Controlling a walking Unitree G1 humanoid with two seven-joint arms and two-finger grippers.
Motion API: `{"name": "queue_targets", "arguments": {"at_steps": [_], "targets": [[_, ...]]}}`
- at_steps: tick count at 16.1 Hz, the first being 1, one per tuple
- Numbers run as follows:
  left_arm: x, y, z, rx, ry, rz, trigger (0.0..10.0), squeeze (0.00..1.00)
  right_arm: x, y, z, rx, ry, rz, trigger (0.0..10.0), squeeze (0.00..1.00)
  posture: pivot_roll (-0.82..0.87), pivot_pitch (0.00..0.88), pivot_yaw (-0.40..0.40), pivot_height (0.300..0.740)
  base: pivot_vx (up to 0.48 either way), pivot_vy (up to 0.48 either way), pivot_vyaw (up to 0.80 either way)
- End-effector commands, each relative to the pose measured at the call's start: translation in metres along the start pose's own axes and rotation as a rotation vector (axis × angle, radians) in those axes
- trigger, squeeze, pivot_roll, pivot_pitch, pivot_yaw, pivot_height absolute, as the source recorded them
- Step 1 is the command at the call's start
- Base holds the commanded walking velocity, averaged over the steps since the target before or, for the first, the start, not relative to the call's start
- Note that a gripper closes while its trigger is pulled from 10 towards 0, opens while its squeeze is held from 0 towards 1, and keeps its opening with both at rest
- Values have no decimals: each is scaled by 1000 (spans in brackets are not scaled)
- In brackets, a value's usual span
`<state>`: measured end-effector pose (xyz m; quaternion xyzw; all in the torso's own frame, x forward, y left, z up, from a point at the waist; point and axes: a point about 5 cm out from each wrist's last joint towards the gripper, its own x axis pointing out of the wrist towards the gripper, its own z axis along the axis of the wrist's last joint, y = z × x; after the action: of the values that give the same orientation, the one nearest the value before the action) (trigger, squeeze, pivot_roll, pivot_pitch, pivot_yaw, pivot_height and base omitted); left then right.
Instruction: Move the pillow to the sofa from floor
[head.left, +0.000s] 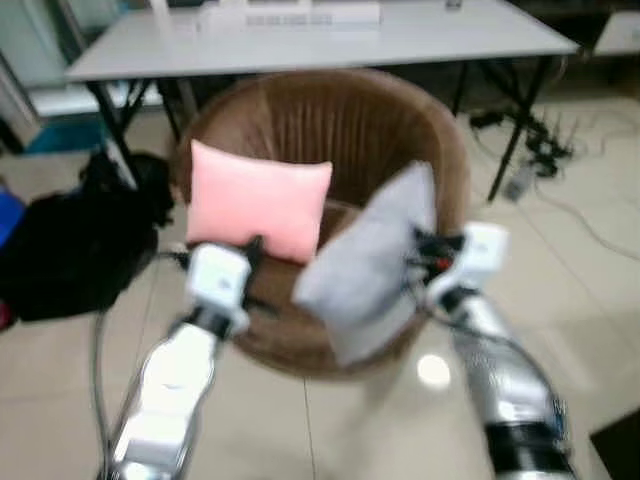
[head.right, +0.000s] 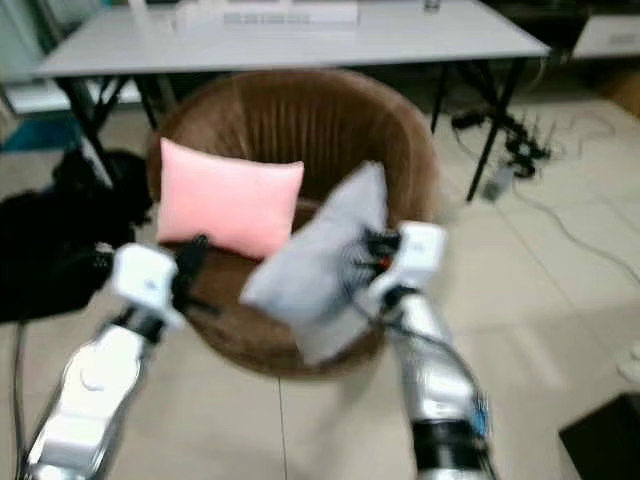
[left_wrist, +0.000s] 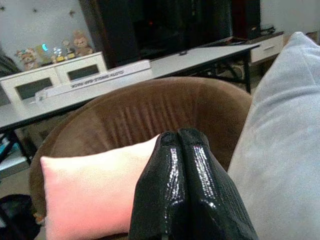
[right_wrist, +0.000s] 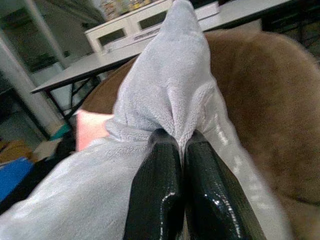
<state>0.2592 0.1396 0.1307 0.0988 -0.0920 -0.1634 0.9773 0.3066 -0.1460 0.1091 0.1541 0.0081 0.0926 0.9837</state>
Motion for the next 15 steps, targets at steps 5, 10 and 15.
{"name": "queue_targets", "arguments": {"at_steps": [5, 10, 15], "targets": [[0, 8, 2, 34, 4, 4, 10000, 0, 7, 11, 15, 19, -77, 30, 10000, 0, 78, 31, 29, 740, 285, 0, 0], [1, 7, 3, 32, 0, -2, 10000, 0, 6, 13, 16, 13, -84, 45, 10000, 0, 78, 30, 30, 740, 302, 0, 0], [2, 7, 4, 31, -2, -4, 10000, 0, 7, 11, 16, 26, -88, 15, 10000, 0, 78, 29, 29, 740, 341, 0, 293]]}}
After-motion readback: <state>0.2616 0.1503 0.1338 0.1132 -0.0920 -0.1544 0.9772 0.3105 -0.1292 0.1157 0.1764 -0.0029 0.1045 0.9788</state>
